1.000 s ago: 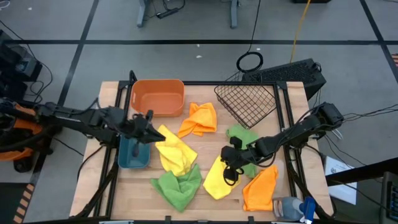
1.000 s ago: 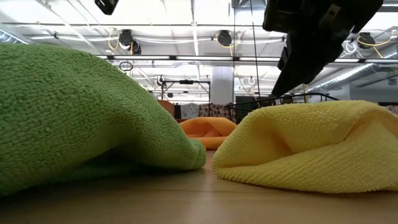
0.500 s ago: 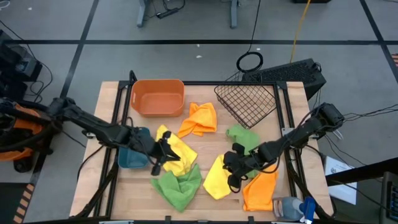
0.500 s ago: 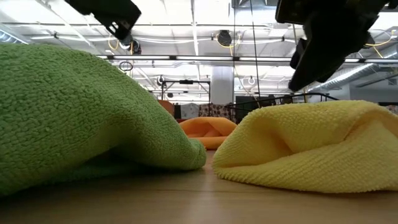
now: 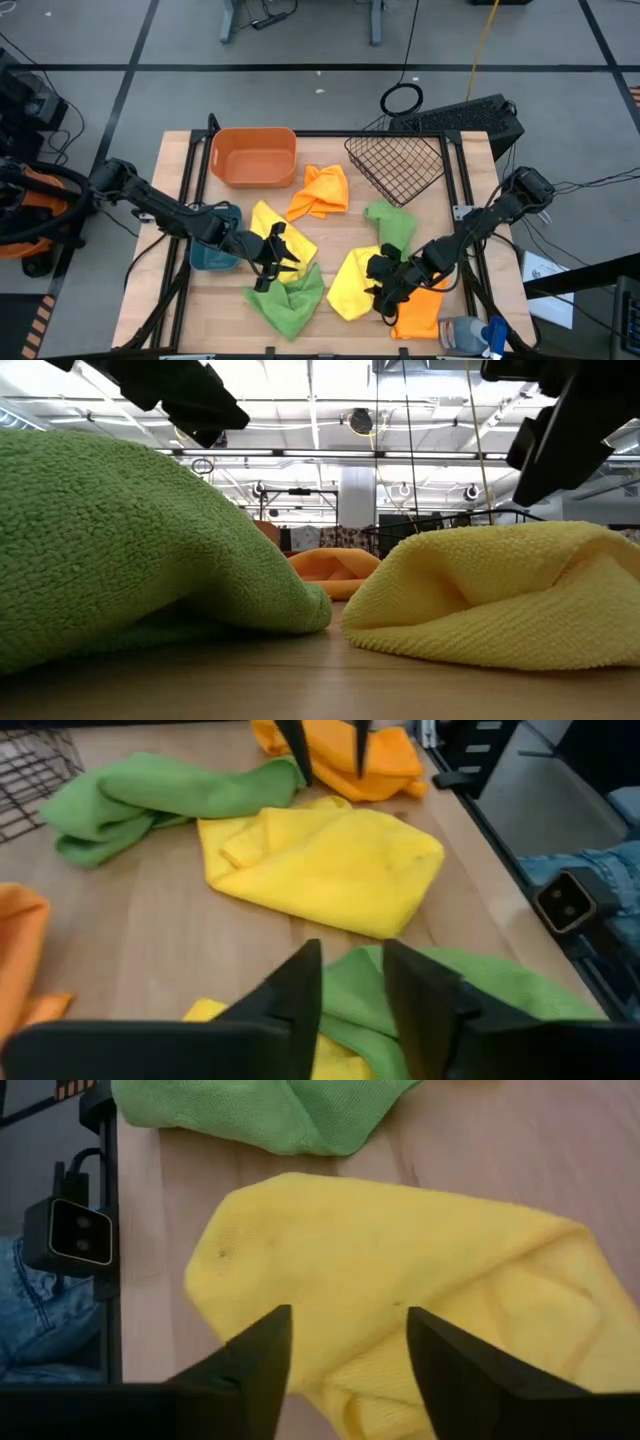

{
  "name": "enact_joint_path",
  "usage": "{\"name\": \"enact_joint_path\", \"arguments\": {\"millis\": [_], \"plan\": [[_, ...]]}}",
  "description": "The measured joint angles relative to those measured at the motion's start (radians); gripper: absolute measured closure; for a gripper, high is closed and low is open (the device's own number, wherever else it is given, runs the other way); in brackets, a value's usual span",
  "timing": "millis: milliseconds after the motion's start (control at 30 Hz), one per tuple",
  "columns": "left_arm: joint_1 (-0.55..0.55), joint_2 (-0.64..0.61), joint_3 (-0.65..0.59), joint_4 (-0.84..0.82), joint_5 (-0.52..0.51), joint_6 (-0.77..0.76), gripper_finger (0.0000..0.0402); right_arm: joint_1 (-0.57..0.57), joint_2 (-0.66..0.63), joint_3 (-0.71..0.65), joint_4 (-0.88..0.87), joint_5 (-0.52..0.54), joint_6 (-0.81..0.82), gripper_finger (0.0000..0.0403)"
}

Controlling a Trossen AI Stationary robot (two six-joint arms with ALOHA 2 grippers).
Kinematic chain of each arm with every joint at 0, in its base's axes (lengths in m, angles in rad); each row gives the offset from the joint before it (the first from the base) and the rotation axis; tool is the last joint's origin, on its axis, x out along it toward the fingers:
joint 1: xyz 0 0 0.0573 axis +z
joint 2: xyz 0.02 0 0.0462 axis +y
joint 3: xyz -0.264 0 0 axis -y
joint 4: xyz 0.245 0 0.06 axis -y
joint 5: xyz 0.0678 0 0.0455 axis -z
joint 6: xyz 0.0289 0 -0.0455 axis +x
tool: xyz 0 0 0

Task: Sort microfiber towel by color & place in baskets
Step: Put the right yellow microfiber towel into the orange bin

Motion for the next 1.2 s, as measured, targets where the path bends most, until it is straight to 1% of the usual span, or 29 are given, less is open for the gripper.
{"name": "enact_joint_path", "arguments": {"millis": [100, 200, 300, 400, 500, 567, 633, 800, 1033, 1200], "plan": [[0.0, 0.0, 0.0, 0.007, -0.02, 0.001, 0.023, 0.021, 0.0, 0.0, 0.0, 0.004, 0.022, 0.0167], [0.0, 0.0, 0.0, 0.019, -0.019, 0.003, 0.02, 0.037, 0.0, 0.0, -0.005, 0.014, 0.035, 0.0136], [0.0, 0.0, 0.0, 0.017, -0.019, 0.001, 0.0185, 0.049, 0.0, 0.0, -0.006, 0.051, 0.034, 0.0111], [0.0, 0.0, 0.0, 0.017, -0.019, 0.0, 0.0183, 0.05, 0.0, 0.0, -0.006, 0.056, 0.017, 0.0095], [0.0, 0.0, 0.0, 0.017, -0.018, 0.001, 0.0182, 0.05, 0.0, 0.0, -0.008, 0.06, 0.008, 0.009], [0.0, 0.0, 0.0, 0.016, -0.018, 0.001, 0.0182, 0.05, 0.005, 0.0, -0.011, 0.095, -0.002, 0.0089], [0.0, 0.0, 0.0, 0.016, -0.017, 0.002, 0.0182, 0.05, 0.022, 0.0, -0.018, 0.107, -0.019, 0.0089], [0.0, 0.0, 0.0, 0.014, -0.016, 0.005, 0.0182, 0.056, 0.099, 0.0, 0.003, 0.1, -0.036, 0.0089], [0.0, 0.0, 0.0, 0.015, -0.016, 0.004, 0.0182, 0.054, 0.208, 0.0, 0.124, 0.089, -0.043, 0.0089], [0.0, 0.0, 0.0, 0.019, -0.016, 0.005, 0.0182, 0.034, 0.285, 0.006, 0.108, 0.062, -0.006, 0.0089]]}}
